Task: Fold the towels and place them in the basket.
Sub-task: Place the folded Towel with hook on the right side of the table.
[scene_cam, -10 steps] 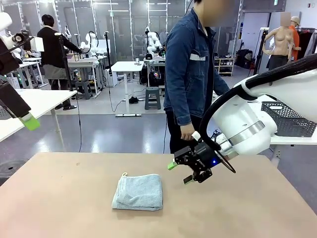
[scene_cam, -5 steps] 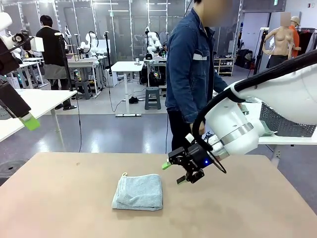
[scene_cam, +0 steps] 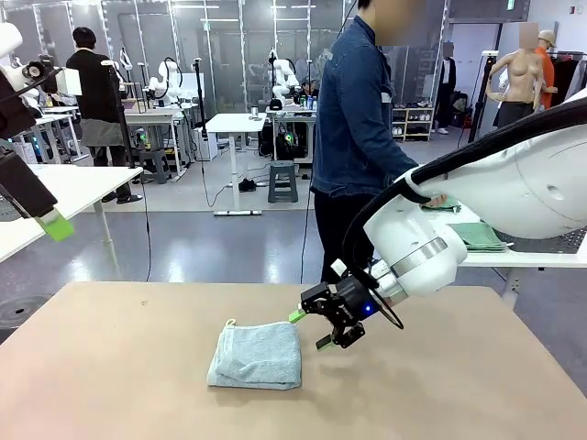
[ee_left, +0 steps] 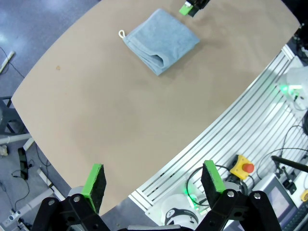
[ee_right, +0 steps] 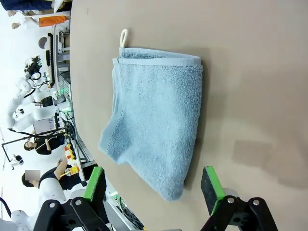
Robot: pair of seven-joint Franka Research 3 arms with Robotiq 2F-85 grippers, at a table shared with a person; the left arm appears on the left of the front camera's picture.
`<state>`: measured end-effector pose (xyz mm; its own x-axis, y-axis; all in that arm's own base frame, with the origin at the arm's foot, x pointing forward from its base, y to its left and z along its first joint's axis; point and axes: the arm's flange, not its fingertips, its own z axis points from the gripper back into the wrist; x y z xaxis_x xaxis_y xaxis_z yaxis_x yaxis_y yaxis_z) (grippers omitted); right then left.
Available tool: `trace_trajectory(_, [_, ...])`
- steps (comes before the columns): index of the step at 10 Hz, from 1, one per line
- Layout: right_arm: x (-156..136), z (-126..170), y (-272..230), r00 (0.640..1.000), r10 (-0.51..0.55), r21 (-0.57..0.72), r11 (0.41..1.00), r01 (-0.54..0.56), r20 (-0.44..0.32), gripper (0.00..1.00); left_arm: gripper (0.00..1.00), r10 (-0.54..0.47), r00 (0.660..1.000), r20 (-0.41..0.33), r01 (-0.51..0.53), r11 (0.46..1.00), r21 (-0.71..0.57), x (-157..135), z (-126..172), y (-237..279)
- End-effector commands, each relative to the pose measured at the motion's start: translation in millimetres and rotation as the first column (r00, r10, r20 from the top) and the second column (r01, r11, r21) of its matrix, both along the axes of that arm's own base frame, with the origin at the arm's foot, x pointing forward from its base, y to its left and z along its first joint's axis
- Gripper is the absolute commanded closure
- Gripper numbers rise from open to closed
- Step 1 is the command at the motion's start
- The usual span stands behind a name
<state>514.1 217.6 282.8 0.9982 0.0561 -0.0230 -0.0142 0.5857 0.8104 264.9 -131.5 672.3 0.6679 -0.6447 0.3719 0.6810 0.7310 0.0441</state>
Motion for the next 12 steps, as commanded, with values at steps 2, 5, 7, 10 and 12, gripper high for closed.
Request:
trace_trajectory(2, [9,-11,17,1.000,0.001,0.004,1.000,-0.001,-0.024,0.00,0.00,-0.018,1.000,-0.004,0.018,1.000,0.007,0,0,1])
trace_trajectory(5, [13,-28,23,0.999,0.013,0.012,1.000,-0.013,-0.047,0.00,0.00,-0.018,1.000,-0.004,0.018,1.000,0.007,0,0,1])
trace_trajectory(7, [15,-35,28,0.998,0.012,0.021,1.000,-0.011,-0.055,0.00,0.00,-0.018,1.000,-0.004,0.018,1.000,0.007,0,0,1])
trace_trajectory(10, [19,-39,37,0.999,0.019,0.057,0.998,-0.016,-0.049,0.00,0.00,-0.018,1.000,-0.004,0.018,1.000,0.007,0,0,1])
trace_trajectory(12, [20,-38,44,0.998,0.027,0.064,0.998,-0.024,-0.049,0.00,0.00,-0.018,1.000,-0.004,0.018,1.000,0.007,0,0,1])
